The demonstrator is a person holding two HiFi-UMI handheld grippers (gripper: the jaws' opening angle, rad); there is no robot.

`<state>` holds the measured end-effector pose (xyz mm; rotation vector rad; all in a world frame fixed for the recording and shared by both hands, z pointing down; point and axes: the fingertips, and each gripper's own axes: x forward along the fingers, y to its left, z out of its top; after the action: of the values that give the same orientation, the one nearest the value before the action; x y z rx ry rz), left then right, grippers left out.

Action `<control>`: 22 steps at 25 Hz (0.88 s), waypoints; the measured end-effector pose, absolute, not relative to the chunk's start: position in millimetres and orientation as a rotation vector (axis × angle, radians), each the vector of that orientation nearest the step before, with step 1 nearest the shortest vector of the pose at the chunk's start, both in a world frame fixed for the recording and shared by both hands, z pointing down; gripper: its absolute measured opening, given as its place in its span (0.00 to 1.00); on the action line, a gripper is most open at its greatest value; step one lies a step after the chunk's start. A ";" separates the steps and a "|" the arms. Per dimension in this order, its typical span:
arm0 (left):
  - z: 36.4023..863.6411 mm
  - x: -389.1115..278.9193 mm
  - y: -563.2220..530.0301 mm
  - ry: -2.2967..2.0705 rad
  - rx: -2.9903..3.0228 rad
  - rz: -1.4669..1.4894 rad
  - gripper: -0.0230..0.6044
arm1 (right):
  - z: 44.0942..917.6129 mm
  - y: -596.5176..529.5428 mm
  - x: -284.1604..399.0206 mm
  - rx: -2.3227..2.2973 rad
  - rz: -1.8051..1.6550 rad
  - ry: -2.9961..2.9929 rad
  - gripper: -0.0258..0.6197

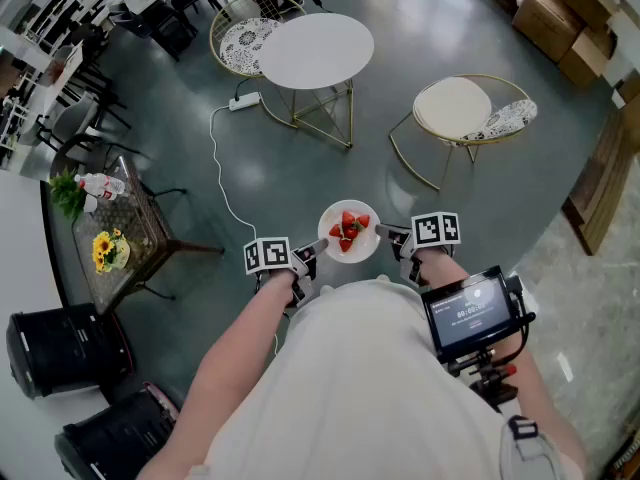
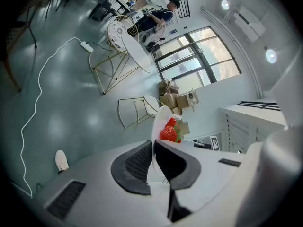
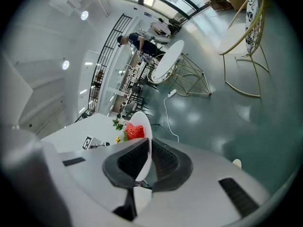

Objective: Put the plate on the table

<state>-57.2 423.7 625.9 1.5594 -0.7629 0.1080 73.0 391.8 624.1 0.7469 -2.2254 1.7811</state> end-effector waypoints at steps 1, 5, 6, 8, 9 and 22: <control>625.7 -57.8 423.5 -0.763 1.559 0.107 0.07 | 623.8 391.6 72.7 0.748 1.783 -2.229 0.08; 627.0 -59.8 422.4 -0.766 1.558 0.104 0.07 | 624.0 390.5 71.6 0.749 1.801 -2.243 0.08; 627.6 -59.9 421.9 -0.766 1.558 0.104 0.07 | 624.4 390.1 71.6 0.750 1.808 -2.243 0.08; 628.3 -60.0 420.3 -0.768 1.558 0.102 0.07 | 624.0 388.6 71.7 0.756 1.815 -2.250 0.08; 628.1 -60.2 419.4 -0.769 1.558 0.102 0.07 | 622.9 387.7 71.6 0.760 1.811 -2.257 0.08; 620.3 -60.6 415.2 -0.764 1.587 0.113 0.07 | 607.9 381.9 68.8 0.747 1.708 -2.310 0.08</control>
<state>-60.6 415.2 620.3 1.5865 -0.7643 0.1132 68.8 381.9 607.9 0.7472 -2.3101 1.7082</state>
